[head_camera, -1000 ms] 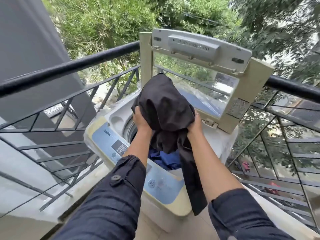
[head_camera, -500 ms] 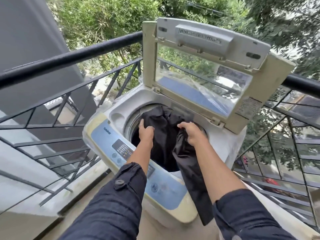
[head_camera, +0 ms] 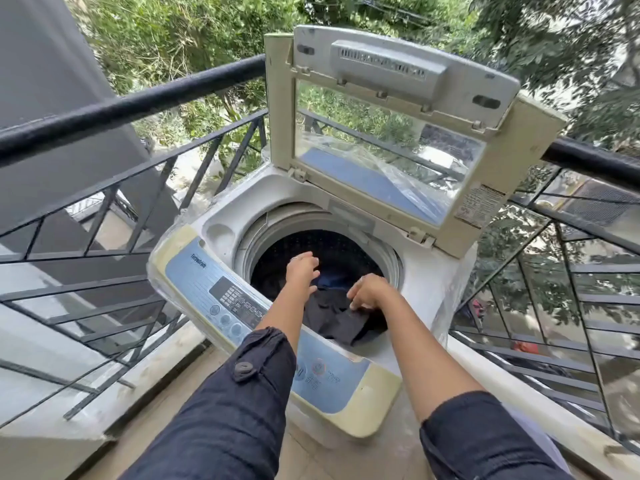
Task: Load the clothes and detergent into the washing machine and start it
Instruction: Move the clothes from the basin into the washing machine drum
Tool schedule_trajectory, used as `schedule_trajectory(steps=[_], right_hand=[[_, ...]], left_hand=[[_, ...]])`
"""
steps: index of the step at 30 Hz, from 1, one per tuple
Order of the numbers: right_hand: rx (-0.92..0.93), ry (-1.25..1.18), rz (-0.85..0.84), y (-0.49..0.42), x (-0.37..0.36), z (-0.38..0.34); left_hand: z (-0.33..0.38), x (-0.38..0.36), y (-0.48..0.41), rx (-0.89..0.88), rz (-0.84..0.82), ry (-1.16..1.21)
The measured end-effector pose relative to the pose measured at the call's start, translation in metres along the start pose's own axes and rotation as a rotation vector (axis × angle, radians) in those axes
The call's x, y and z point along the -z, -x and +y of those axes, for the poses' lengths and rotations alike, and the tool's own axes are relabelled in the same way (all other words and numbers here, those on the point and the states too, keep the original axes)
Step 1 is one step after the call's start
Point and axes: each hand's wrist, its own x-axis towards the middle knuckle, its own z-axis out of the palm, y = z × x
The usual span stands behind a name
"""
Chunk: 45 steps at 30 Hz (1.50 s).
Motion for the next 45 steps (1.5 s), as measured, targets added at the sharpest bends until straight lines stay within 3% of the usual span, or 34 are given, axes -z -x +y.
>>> schedule_trajectory(steps=[3, 4, 6, 15, 24, 35, 45], right_hand=[[0.199, -0.877, 0.02, 0.013, 0.009, -0.002], [0.275, -1.08, 0.029, 0.018, 0.012, -0.004], [0.331, -1.219, 0.103, 0.025, 0.021, -0.007], [0.236, -1.224, 0.204, 0.054, 0.03, 0.038], [0.146, -1.325, 0.208, 0.093, 0.047, 0.139], [-0.051, -1.393, 0.349, 0.144, 0.039, 0.342], [-0.281, -1.497, 0.476, 0.12, -0.017, 0.485]], left_hand=[[0.002, -0.008, 0.001, -0.022, 0.072, 0.096], [0.002, -0.011, 0.003, -0.042, 0.1, 0.132], [0.003, -0.016, 0.006, -0.079, 0.159, 0.189], [-0.009, -0.061, 0.034, -0.189, 0.228, 0.221], [-0.051, -0.154, 0.092, -0.191, 0.125, 0.188], [-0.179, -0.301, 0.136, -0.094, -0.052, 0.109], [-0.308, -0.382, 0.106, -0.032, -0.16, -0.126]])
